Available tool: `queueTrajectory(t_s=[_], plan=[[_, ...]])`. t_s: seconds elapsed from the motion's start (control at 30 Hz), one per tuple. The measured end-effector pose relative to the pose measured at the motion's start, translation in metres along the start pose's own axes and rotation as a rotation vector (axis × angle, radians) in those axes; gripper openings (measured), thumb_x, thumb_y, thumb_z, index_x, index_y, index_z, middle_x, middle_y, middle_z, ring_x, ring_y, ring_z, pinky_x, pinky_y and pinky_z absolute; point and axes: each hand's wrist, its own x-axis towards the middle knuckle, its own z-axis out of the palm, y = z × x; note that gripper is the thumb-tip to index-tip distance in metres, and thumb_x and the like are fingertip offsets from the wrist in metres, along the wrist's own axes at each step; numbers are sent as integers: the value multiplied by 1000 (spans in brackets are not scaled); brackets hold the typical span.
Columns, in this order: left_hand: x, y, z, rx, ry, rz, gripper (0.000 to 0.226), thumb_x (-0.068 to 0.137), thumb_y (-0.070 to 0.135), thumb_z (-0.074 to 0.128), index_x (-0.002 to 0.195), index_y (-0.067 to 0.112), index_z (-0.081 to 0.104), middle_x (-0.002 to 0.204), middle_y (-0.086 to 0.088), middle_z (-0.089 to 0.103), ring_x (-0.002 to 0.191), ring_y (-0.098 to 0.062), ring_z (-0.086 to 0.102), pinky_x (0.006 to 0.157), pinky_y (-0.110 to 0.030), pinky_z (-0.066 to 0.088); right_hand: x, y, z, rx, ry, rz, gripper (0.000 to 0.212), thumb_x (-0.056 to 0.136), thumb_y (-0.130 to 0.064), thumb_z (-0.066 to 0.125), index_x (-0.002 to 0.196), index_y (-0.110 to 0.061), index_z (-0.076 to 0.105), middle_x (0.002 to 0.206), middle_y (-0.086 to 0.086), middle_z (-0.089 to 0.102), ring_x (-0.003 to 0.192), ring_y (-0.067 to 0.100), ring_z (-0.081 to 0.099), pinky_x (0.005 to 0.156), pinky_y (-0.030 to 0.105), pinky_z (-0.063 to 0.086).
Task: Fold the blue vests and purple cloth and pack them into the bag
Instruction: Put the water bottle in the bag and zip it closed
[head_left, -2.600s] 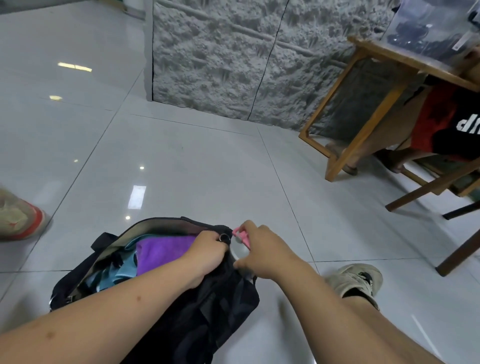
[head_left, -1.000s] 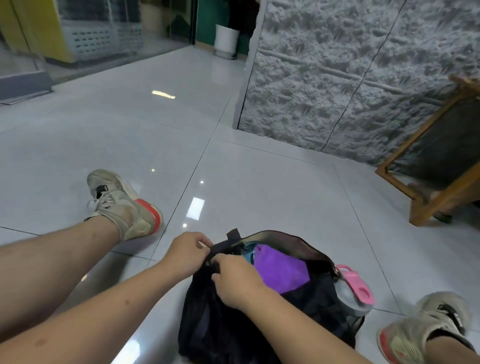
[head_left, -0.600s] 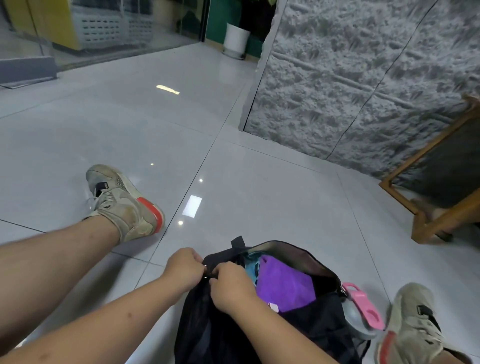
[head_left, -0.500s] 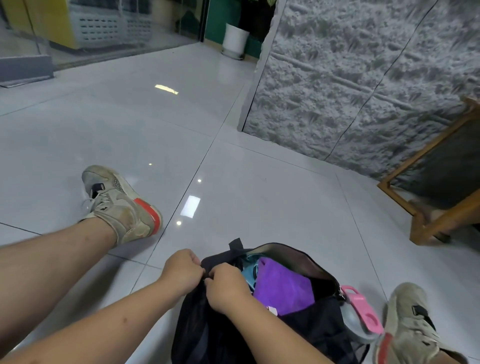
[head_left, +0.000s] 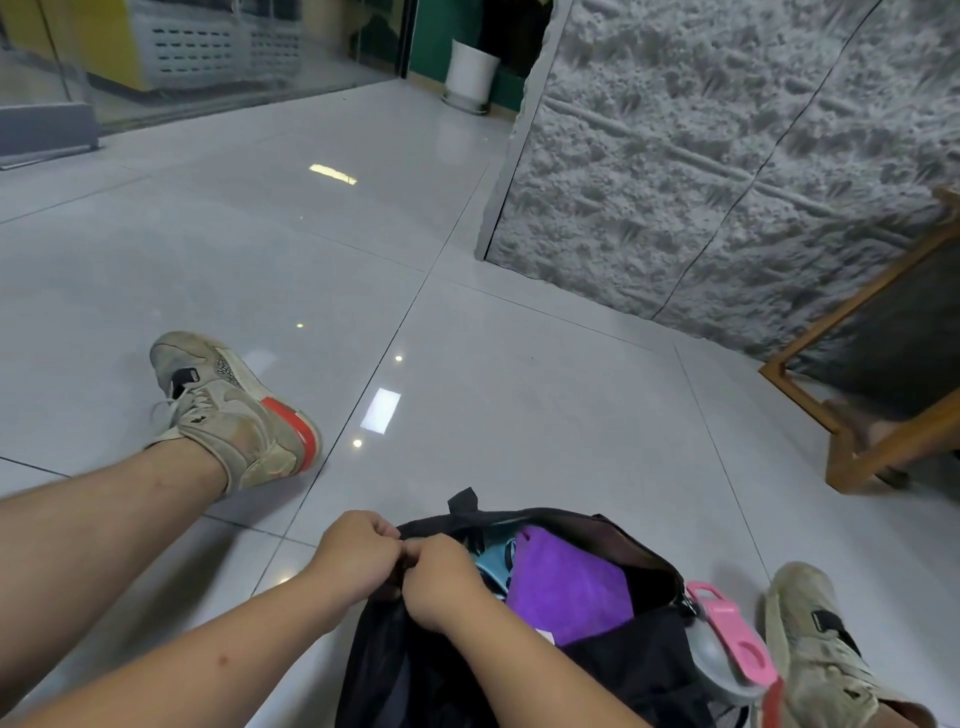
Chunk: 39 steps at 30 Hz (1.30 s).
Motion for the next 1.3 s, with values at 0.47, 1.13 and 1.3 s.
queueTrajectory(t_s=[0.47, 1.13, 1.3], plan=[[-1, -2, -6, -9, -60, 26, 15, 81, -13, 62, 77, -2, 72, 71, -18, 72, 60, -26, 69, 53, -27, 56, -8, -13, -2, -55, 123, 78, 11, 96, -8, 62, 103, -10, 70, 105, 9, 70, 91, 26, 66, 80, 32, 56], [-6, 11, -18, -155, -228, 52, 18, 85, -14, 60, 97, -3, 67, 83, -24, 74, 62, -26, 61, 64, -34, 54, -12, -15, -27, 401, 226, 234, 28, 76, -20, 83, 69, -11, 57, 63, 8, 57, 49, 21, 48, 48, 24, 38], [-7, 11, -16, -160, -200, 97, 17, 86, -14, 57, 94, -2, 65, 73, -16, 71, 64, -25, 59, 63, -34, 54, -13, -17, -27, 281, 238, 129, 19, 82, -16, 73, 71, -11, 59, 67, 2, 56, 55, 16, 47, 48, 21, 38]])
